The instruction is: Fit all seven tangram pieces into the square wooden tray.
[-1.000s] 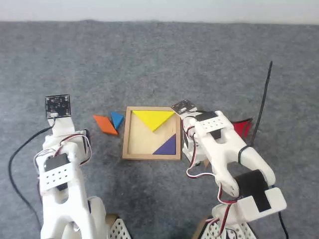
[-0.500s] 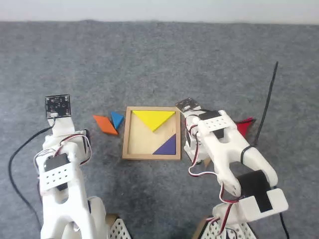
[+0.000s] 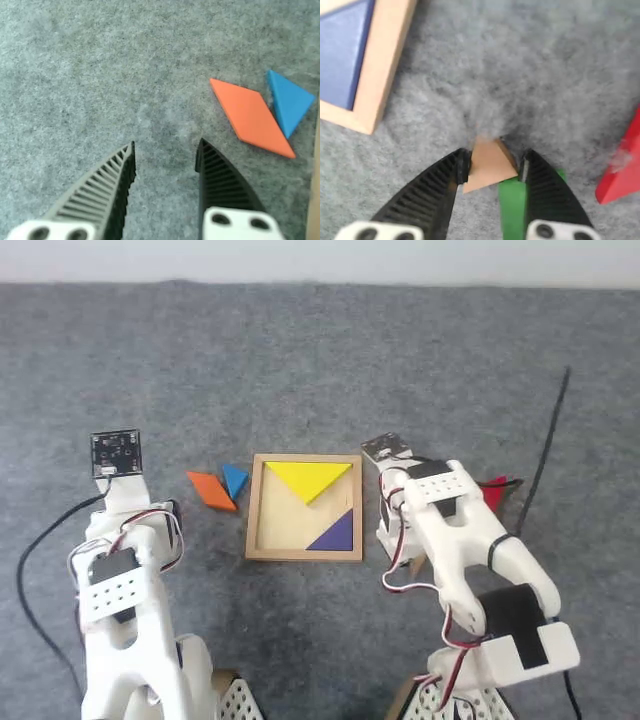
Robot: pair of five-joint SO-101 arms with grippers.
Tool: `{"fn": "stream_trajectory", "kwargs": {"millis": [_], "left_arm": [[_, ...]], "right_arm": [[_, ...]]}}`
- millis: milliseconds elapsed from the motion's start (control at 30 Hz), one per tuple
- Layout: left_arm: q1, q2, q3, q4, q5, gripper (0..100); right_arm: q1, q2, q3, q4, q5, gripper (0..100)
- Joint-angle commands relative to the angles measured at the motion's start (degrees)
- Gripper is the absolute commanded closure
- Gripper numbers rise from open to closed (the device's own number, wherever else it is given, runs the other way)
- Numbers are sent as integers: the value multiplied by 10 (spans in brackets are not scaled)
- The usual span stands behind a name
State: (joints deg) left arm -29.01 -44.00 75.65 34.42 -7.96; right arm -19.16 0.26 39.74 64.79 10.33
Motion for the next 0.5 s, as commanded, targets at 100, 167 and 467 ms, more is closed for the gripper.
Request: {"fn": "stream_trajectory", "kwargs": {"millis": [100, 167, 467], "left_arm": [[-2, -18, -9, -14, -6, 816], [-2, -18, -9, -14, -6, 816], [-2, -18, -9, -14, -6, 816]], "right_arm": [[1, -8, 6, 15, -7, 829], [1, -8, 6, 15, -7, 829], [1, -11, 4, 15, -18, 835]]}}
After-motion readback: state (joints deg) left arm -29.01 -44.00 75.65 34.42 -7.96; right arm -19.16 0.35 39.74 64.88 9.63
